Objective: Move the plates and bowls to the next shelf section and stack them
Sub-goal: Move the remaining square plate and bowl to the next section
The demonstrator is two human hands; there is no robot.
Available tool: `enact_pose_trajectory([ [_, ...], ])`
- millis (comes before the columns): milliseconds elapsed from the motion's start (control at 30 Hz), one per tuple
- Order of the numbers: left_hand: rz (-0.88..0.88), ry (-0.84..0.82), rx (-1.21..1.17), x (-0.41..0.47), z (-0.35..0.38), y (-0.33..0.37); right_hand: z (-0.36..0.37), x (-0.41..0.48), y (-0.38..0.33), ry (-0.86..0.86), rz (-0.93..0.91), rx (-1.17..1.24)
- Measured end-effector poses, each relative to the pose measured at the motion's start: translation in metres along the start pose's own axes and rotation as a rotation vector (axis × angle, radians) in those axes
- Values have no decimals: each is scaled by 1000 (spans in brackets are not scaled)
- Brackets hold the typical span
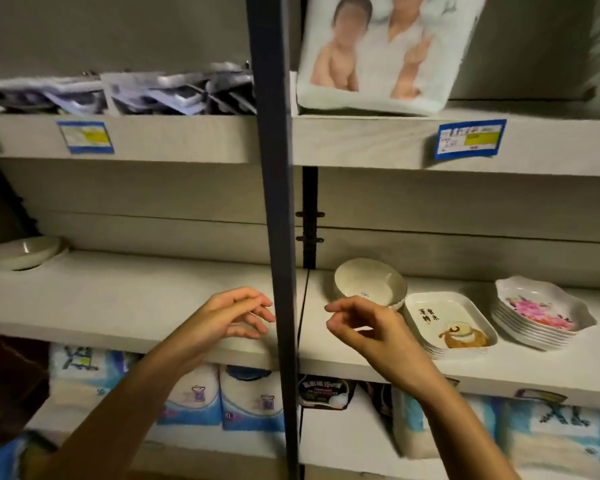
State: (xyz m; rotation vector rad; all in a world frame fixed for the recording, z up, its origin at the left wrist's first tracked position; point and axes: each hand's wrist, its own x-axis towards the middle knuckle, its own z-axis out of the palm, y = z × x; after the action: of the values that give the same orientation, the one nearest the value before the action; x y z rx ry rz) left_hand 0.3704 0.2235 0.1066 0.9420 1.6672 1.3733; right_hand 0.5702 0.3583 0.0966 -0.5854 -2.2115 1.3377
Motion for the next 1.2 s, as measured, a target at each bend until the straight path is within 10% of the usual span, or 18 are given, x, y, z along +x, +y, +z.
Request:
enact_pose_trajectory([
  [1200,-195,257,-68,-9,-531,-121,432,224,-128,16,45,-197],
])
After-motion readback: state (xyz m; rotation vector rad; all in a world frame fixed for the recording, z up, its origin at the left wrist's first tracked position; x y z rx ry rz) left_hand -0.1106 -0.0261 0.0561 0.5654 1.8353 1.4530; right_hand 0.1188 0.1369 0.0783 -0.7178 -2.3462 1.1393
